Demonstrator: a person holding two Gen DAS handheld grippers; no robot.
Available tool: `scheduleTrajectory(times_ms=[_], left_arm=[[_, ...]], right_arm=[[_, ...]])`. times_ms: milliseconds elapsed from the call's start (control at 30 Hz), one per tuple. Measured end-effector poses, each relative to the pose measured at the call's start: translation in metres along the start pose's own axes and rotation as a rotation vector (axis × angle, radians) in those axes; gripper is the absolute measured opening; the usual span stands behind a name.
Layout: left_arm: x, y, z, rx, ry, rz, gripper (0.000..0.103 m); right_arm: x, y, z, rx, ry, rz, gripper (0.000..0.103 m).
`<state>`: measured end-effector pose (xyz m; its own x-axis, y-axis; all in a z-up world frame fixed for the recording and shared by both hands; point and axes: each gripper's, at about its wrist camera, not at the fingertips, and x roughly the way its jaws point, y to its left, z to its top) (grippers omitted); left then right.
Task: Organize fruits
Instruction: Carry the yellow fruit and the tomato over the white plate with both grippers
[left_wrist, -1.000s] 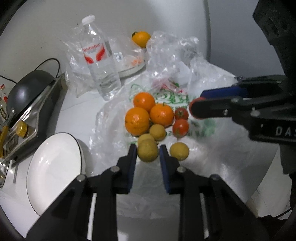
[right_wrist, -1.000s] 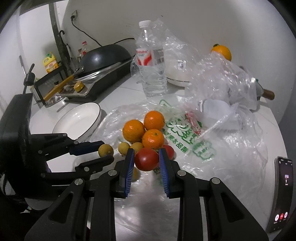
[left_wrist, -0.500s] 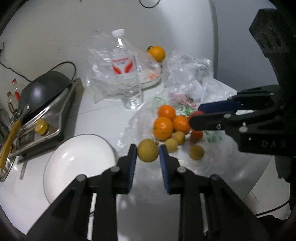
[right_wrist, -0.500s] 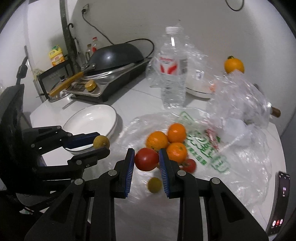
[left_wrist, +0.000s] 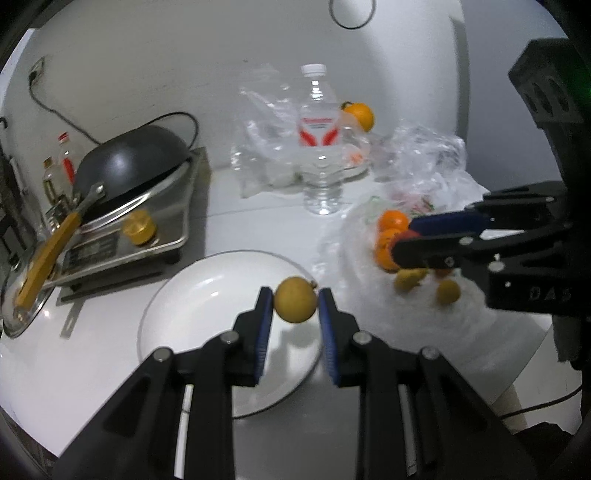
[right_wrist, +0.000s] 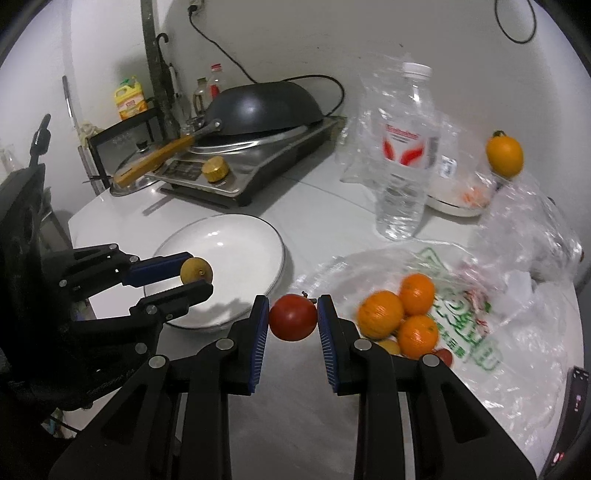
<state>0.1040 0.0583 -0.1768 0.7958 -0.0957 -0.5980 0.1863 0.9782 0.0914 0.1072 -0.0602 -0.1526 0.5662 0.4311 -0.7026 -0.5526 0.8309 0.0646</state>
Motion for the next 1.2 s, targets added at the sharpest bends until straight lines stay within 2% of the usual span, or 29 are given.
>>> scheduleTrajectory(times_ms=[367,733,967,1200], left_arm=[[0.005,0.05,-0.019,-0.037,0.015,0.071,0.026],[0.028,0.084,-0.032,-0.046,0.042,0.104,0.026],[0.039,0.096,-0.032,-0.055,0.049,0.108,0.026],[0.051,0.098,-0.035,-0.06,0.081,0.087,0.026]], right_arm=[[0.037,0.033,0.019,-0.028,0.021,0.031,0.029],[0.078,0.058,0.034,-0.051,0.054,0.077,0.029],[0.098,0.068,0.046,-0.044,0.057,0.111,0.029],[0.13,0.076,0.057,-0.016,0.099,0.142,0.029]])
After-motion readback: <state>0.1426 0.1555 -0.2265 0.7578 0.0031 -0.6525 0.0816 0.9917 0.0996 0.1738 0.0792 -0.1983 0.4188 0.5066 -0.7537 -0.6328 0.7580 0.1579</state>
